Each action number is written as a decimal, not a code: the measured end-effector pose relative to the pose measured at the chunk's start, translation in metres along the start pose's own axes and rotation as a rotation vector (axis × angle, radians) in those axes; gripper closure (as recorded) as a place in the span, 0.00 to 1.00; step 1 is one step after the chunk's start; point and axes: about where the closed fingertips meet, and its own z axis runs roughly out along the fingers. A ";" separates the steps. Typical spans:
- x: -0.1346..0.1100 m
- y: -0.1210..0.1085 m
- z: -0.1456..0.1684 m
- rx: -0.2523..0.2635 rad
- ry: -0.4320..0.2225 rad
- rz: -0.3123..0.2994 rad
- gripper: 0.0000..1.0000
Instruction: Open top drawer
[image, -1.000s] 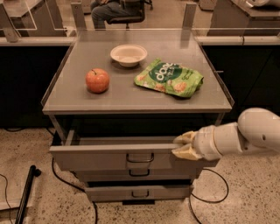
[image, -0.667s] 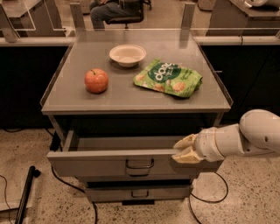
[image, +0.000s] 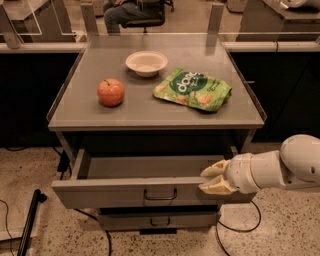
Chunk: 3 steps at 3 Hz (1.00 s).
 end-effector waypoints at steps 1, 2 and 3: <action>0.000 0.000 0.000 0.000 0.000 0.000 0.62; 0.000 0.000 0.000 0.000 0.000 0.000 0.38; 0.000 0.000 0.000 0.000 0.000 0.000 0.28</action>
Offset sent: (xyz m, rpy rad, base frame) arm 0.0000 0.0000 0.0000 0.0000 0.0000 0.0001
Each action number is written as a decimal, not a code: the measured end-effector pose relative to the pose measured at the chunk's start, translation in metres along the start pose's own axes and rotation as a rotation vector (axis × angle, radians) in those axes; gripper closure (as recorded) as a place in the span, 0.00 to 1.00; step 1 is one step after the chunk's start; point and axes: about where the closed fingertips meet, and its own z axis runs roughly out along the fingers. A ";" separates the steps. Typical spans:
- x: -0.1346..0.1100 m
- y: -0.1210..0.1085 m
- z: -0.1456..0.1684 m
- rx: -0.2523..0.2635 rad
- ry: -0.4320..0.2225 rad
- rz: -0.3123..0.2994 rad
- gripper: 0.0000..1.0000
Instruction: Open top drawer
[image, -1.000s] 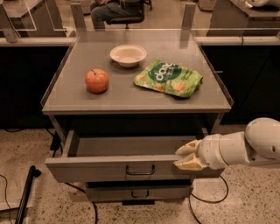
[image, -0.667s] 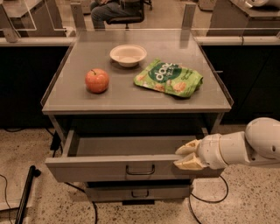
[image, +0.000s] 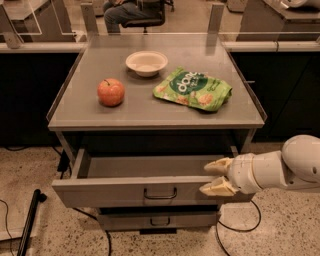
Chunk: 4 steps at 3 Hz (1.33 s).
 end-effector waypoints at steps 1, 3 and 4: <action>0.002 0.006 0.000 -0.009 -0.002 -0.001 0.51; 0.011 0.033 -0.012 -0.028 -0.016 0.004 1.00; 0.017 0.048 -0.021 -0.021 -0.020 0.008 1.00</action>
Offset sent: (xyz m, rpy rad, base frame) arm -0.0849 -0.0239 -0.0181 0.0440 0.0357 0.0137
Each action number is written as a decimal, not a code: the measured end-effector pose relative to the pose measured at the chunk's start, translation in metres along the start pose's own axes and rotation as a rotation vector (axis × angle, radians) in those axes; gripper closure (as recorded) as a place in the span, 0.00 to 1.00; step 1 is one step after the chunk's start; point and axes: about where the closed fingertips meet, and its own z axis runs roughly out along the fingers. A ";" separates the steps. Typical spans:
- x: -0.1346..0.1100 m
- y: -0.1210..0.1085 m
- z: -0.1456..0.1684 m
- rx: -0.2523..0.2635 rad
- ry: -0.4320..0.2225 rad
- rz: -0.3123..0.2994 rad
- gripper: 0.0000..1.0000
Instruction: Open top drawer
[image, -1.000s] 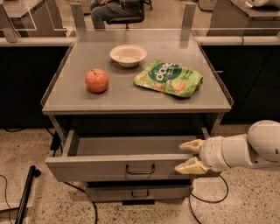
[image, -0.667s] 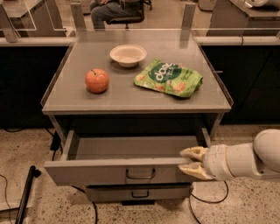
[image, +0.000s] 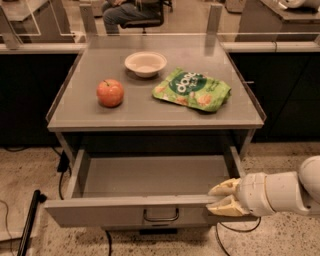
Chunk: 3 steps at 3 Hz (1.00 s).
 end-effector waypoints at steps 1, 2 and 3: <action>0.000 0.002 -0.001 0.000 0.000 0.001 1.00; 0.000 0.002 -0.001 0.000 0.000 0.001 0.82; 0.000 0.002 -0.001 0.000 0.000 0.000 0.59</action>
Offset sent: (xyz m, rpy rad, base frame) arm -0.0023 -0.0004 0.0002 0.0002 0.0004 -0.0004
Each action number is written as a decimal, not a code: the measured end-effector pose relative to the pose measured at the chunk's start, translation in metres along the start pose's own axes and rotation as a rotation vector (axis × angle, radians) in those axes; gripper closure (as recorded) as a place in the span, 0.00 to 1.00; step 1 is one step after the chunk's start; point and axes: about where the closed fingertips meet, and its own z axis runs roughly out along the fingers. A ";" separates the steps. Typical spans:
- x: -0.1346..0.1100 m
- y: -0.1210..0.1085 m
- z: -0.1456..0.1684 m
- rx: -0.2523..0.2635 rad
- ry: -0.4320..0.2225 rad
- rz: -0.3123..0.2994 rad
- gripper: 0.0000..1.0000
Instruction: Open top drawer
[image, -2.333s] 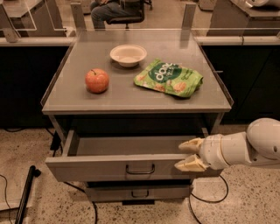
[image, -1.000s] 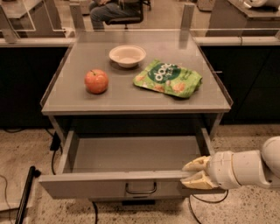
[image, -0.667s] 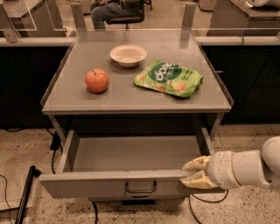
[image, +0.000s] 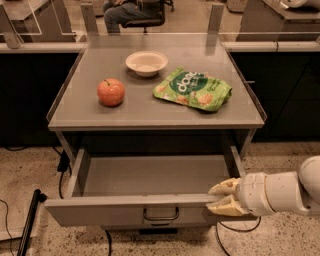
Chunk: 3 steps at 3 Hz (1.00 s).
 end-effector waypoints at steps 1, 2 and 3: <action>0.000 0.000 0.000 0.000 0.000 0.000 0.36; 0.000 0.000 0.000 0.000 0.000 0.000 0.36; 0.000 0.000 0.000 0.000 0.000 0.000 0.60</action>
Offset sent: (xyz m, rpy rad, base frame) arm 0.0000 0.0000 0.0000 0.0000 0.0000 0.0001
